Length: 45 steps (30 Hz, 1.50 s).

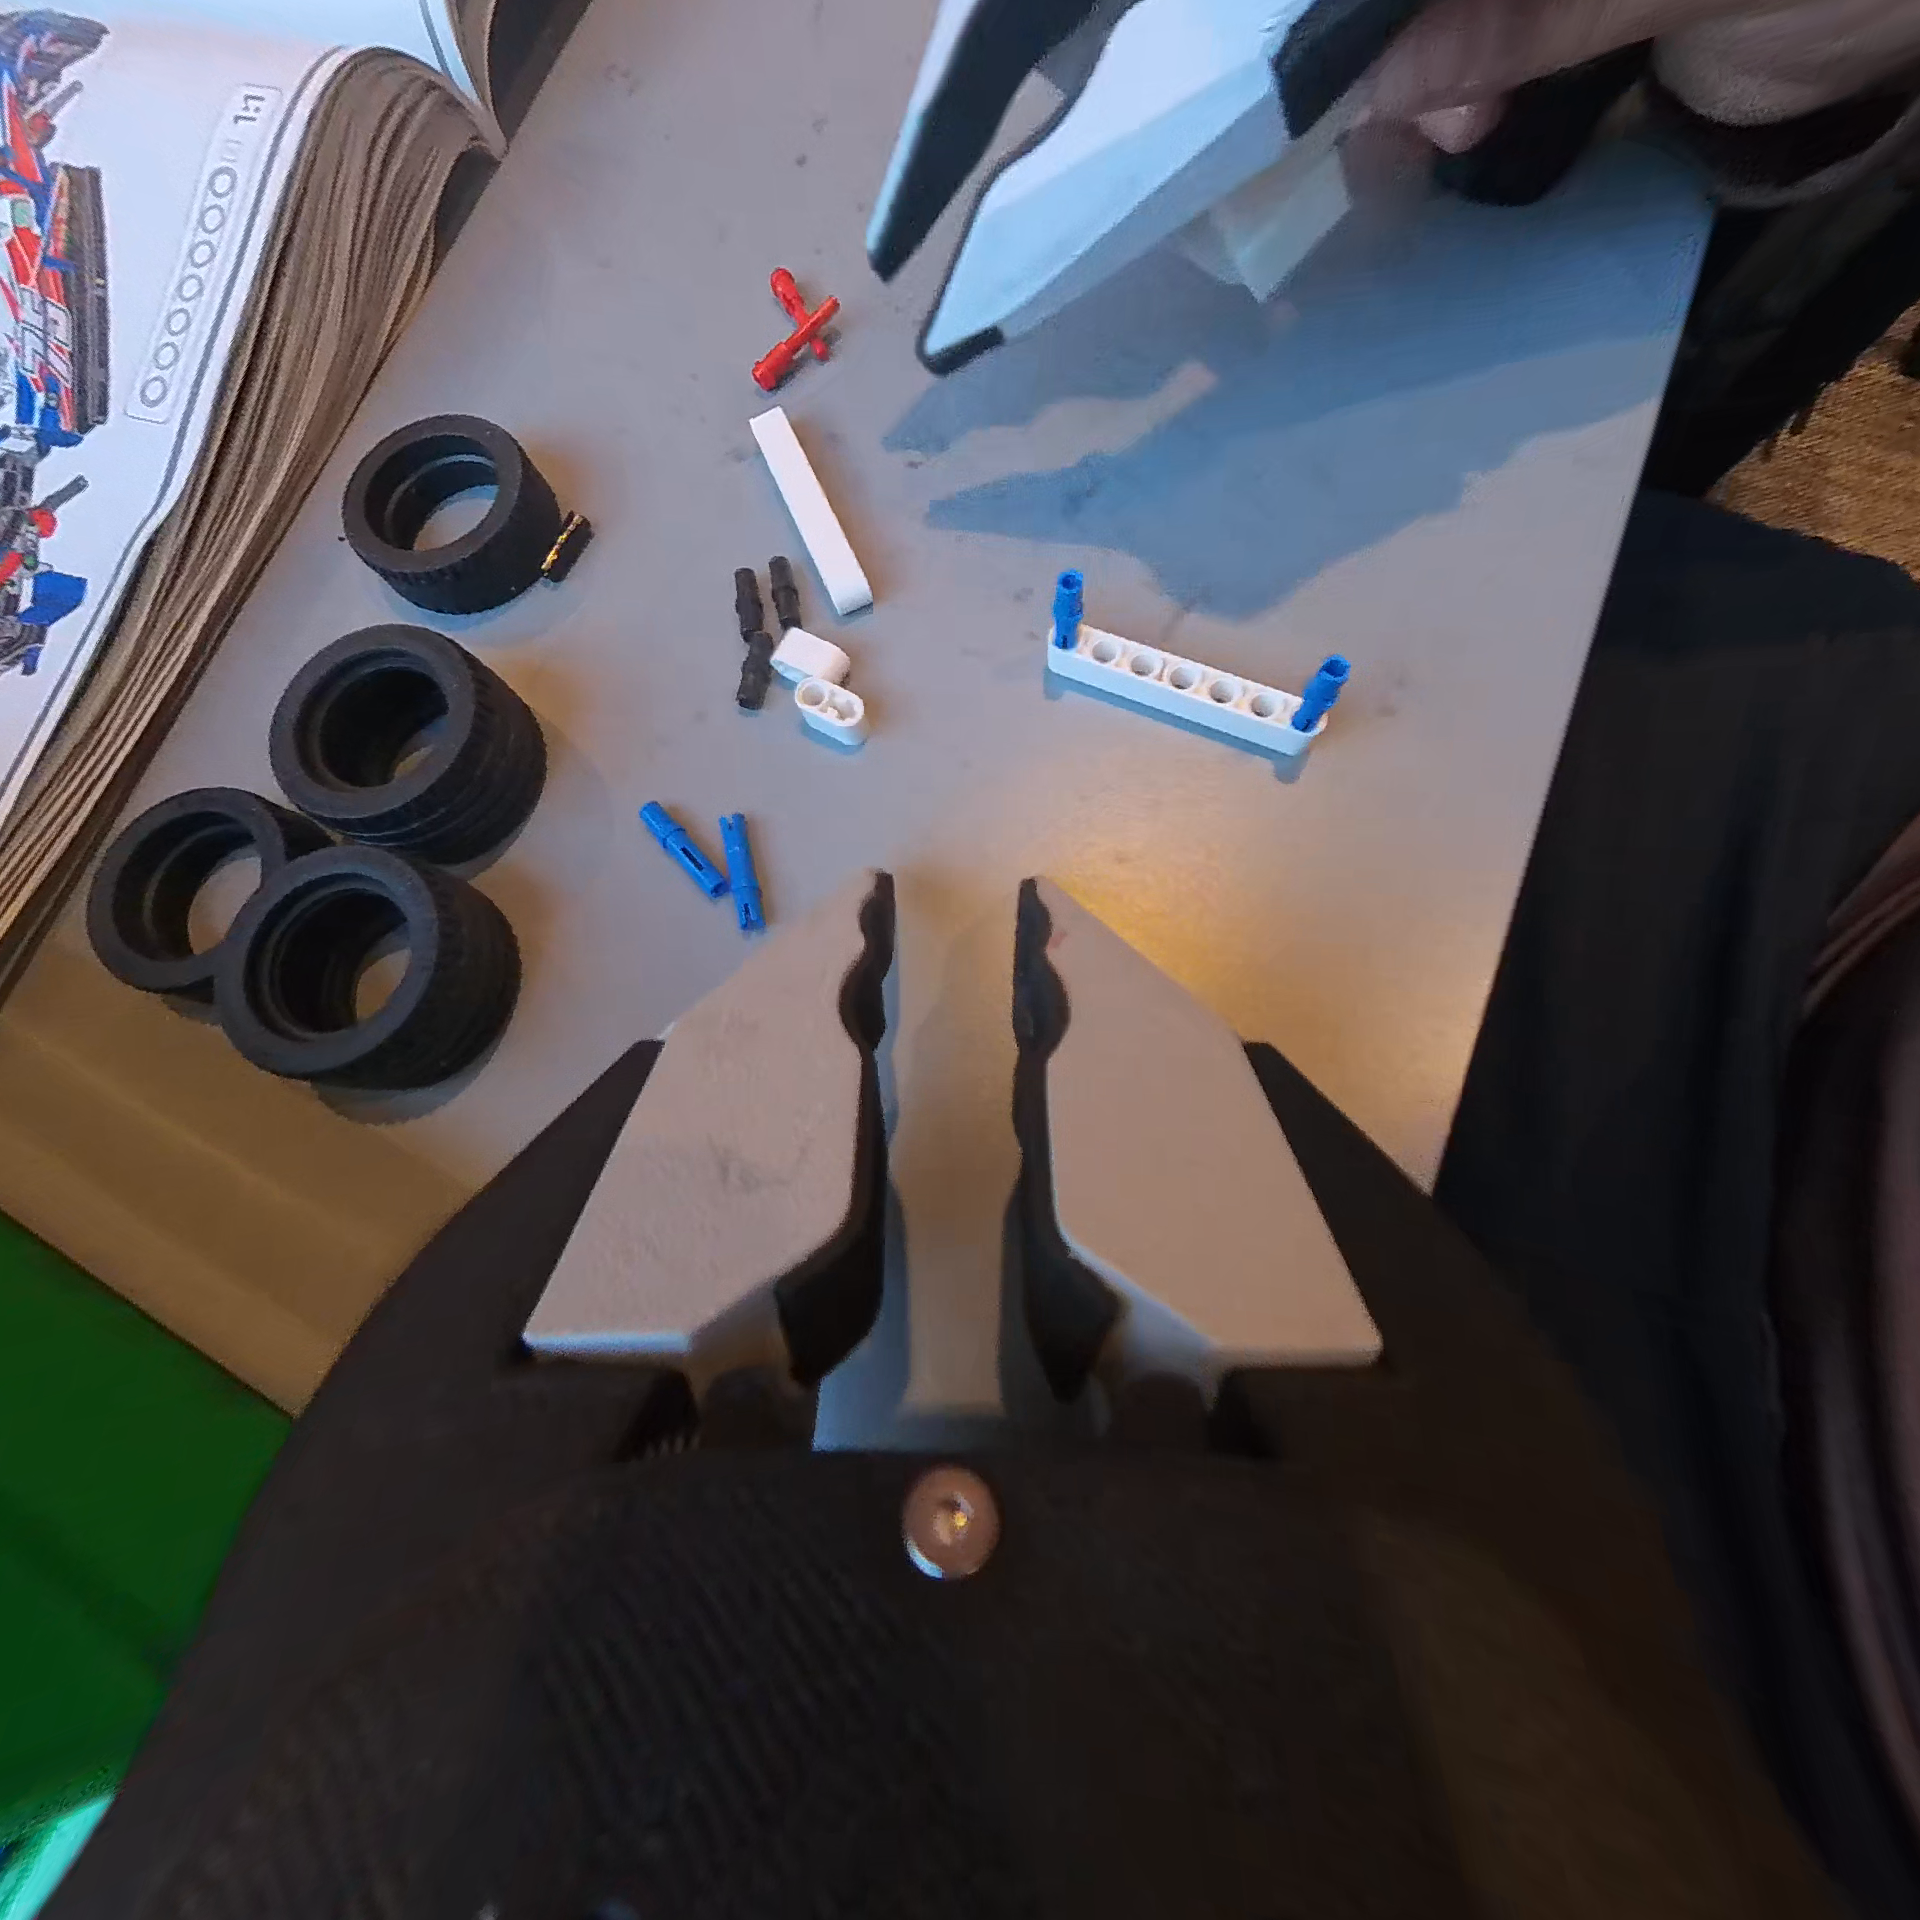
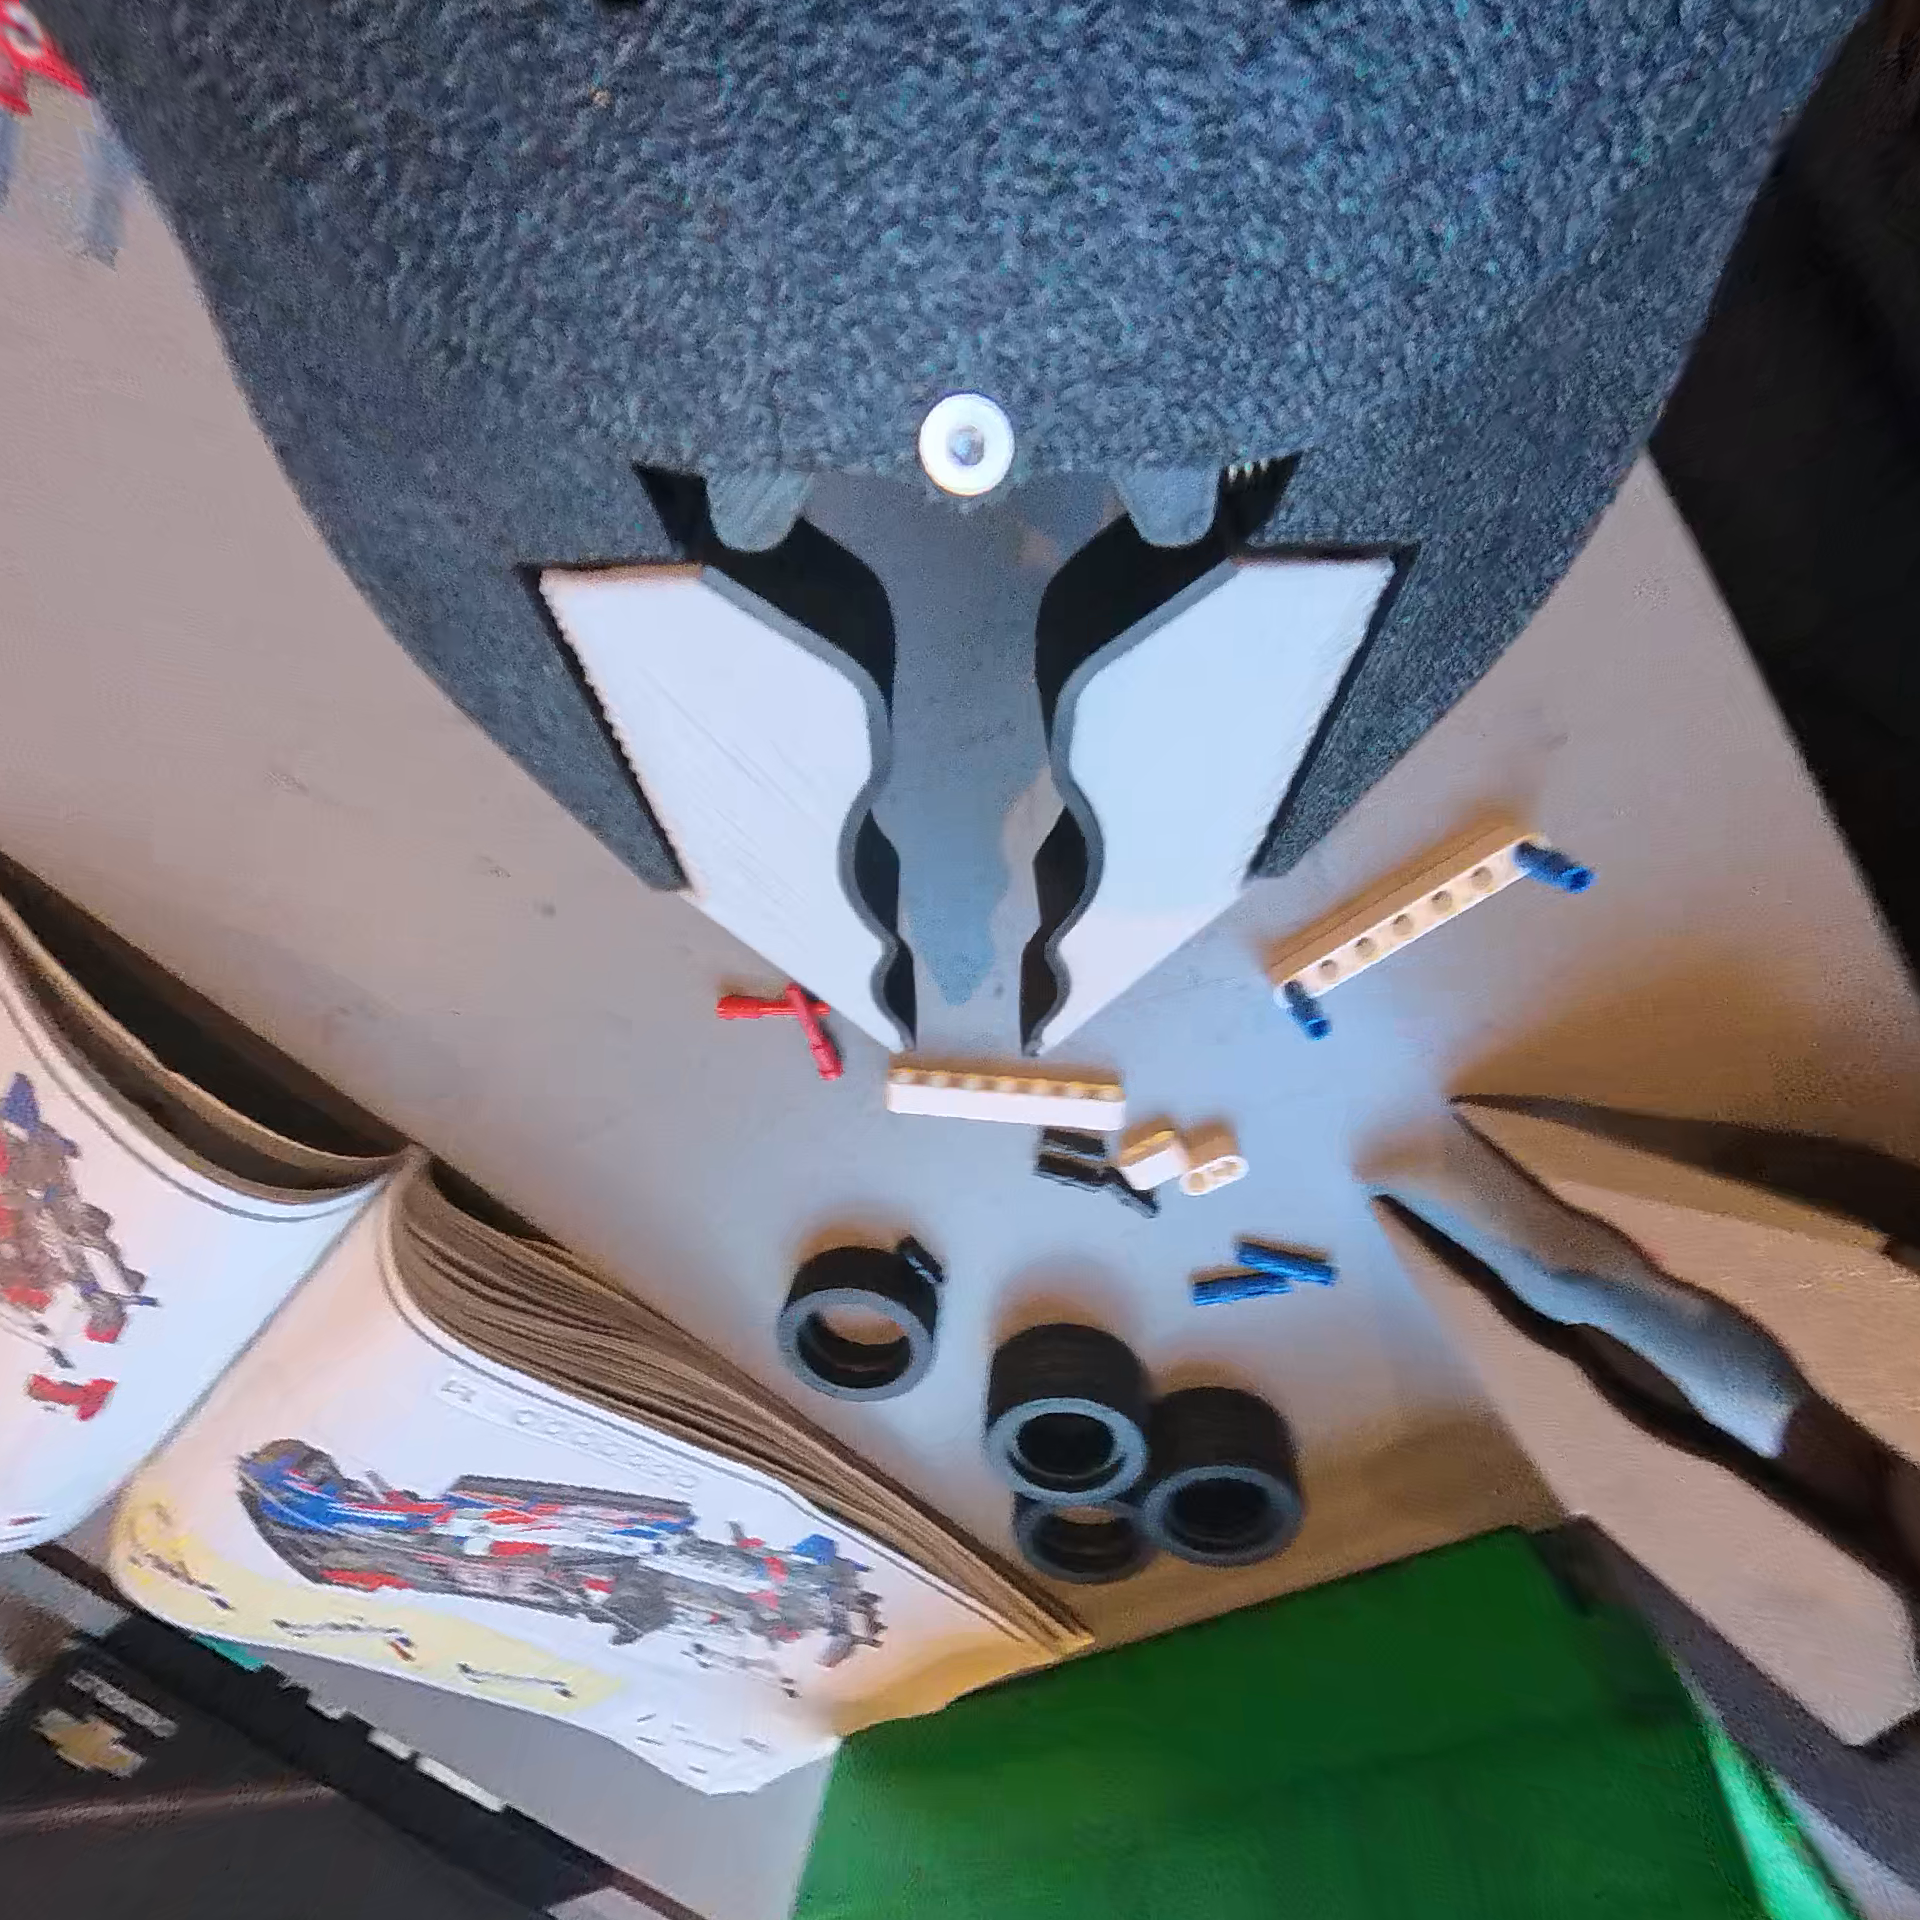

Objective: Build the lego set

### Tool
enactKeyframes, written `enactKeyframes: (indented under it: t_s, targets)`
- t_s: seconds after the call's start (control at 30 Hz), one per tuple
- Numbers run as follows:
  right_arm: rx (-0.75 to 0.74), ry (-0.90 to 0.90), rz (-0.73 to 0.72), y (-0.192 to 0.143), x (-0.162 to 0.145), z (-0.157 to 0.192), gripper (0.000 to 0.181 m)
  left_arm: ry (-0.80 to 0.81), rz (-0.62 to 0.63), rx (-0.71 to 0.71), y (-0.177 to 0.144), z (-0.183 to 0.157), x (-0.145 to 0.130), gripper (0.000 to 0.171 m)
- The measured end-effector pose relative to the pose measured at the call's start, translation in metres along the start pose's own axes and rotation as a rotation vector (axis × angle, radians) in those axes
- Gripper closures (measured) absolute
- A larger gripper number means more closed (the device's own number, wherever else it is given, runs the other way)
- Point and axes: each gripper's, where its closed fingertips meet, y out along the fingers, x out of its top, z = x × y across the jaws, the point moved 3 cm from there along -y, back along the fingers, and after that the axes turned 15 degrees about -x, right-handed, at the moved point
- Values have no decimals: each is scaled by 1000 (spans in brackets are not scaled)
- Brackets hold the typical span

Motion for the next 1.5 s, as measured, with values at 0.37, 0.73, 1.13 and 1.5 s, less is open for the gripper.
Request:
enactKeyframes:
  t_s: [0.37, 0.73, 1.13, 1.5]
  targets:
    - [-92, -52, 62, 27, -2, -28, 161, -39, -7, -25, 0, 2, 0, 151]
    - [-14, -145, 151, 43, -8, -18, 177, -41, -7, -41, 0, 1, -1, 153]
    - [228, -223, -24, 4, 7, 26, 177, -54, -10, -53, 0, 1, -1, 153]
    - [308, -281, 85, 0, -16, 39, 175, -56, -10, -59, 0, 1, -1, 153]
